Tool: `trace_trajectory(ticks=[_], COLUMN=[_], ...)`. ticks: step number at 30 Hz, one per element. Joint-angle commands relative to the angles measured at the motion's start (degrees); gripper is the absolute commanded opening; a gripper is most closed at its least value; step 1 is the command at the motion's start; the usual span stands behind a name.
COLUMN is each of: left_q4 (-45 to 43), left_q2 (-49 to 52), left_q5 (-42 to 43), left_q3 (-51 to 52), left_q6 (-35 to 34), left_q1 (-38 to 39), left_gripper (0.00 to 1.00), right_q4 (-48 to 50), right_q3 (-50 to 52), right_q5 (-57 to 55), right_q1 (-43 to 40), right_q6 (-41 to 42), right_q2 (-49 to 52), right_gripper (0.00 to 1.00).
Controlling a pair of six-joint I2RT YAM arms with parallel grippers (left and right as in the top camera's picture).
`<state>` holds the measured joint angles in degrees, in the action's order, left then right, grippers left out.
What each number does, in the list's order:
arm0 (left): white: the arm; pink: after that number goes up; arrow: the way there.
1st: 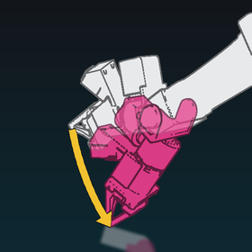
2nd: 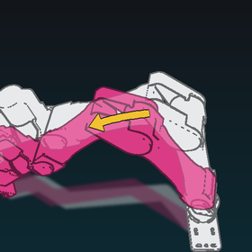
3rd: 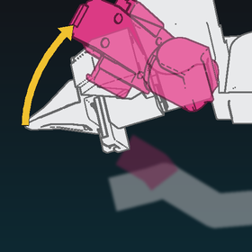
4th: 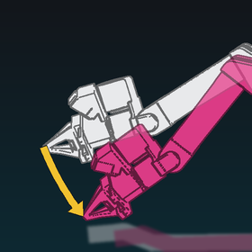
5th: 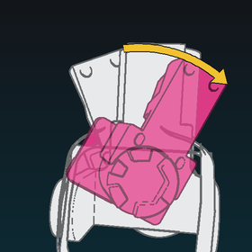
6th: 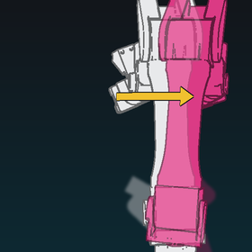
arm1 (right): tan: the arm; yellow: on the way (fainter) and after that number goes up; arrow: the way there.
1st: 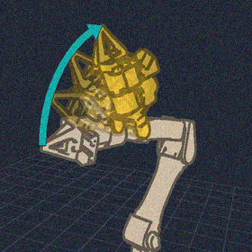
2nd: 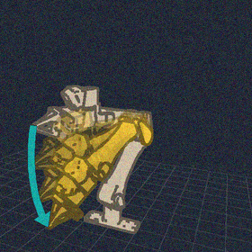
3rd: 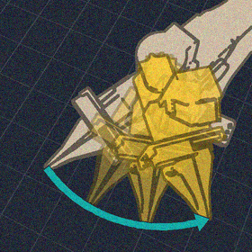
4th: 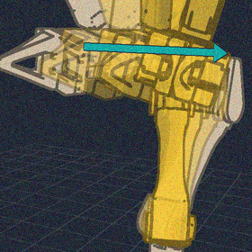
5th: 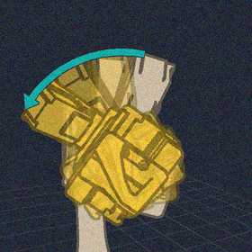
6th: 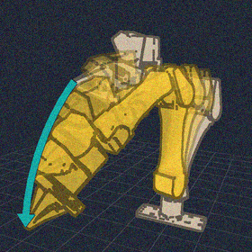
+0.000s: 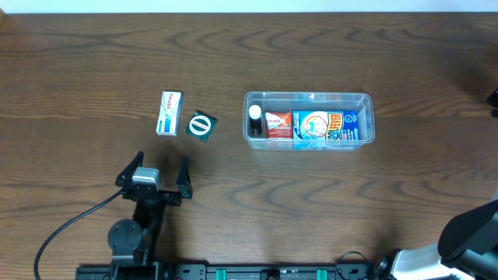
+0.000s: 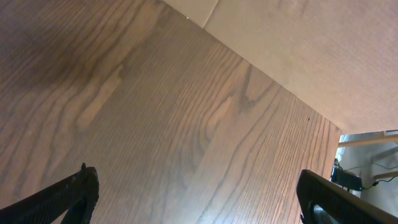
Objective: Pack container
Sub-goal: 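Reach left gripper to the white Panadol box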
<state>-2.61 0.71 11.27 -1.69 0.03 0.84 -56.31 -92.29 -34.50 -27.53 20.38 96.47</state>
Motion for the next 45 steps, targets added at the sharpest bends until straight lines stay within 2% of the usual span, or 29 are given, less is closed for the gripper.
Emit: trace_trajectory(ticks=[1, 4, 8, 12, 18, 21, 25, 35, 45], left_q4=[1.9, 6.8, 11.5, 21.5, 42.6, 45.9, 43.2, 38.4, 33.0], left_q2=[1.4, 5.7, 18.9, 37.9, 66.8, 76.9, 85.6, 96.3, 104.1], left_q5=[2.3, 1.7, 1.2, 1.2, 1.1, 1.1, 0.3, -14.8, -15.0], left_q3=[-5.6, -11.2, -22.7, -40.2, -67.1, -74.5, -76.6, -76.5, -76.5], left_q6=[-3.0, -2.9, -2.7, -2.4, 0.7, 0.8, 0.8, 2.3, 7.5], left_q1=[-0.2, -0.2, -0.2, -0.2, -0.2, -0.2, -0.3, -0.3, -0.6], left_gripper=[0.98, 0.98, 0.98, 0.98, 0.98, 0.98, 0.98, 0.98, 0.98], right_q4=[-0.1, -0.1, -0.1, -0.1, -0.1, -0.1, -0.1, -0.1, -0.1], right_q3=[-0.7, -0.7, -0.7, -0.7, -0.7, -0.7, -0.7, -0.7, -0.7], right_q5=[-1.0, -1.0, -1.0, -1.0, -1.0, -1.0, -1.0, -1.0, -1.0], right_q1=[-0.3, -0.3, -0.3, -0.3, -0.3, -0.3, -0.3, -0.3, -0.3], right_q6=[-0.3, -0.3, -0.3, -0.3, -0.3, -0.3, -0.3, -0.3, -0.3], right_q2=[-0.8, -0.8, -0.8, -0.8, -0.8, -0.8, -0.8, -0.8, -0.8], right_gripper=[0.99, 0.99, 0.99, 0.99, 0.99, 0.99, 0.99, 0.99, 0.99])
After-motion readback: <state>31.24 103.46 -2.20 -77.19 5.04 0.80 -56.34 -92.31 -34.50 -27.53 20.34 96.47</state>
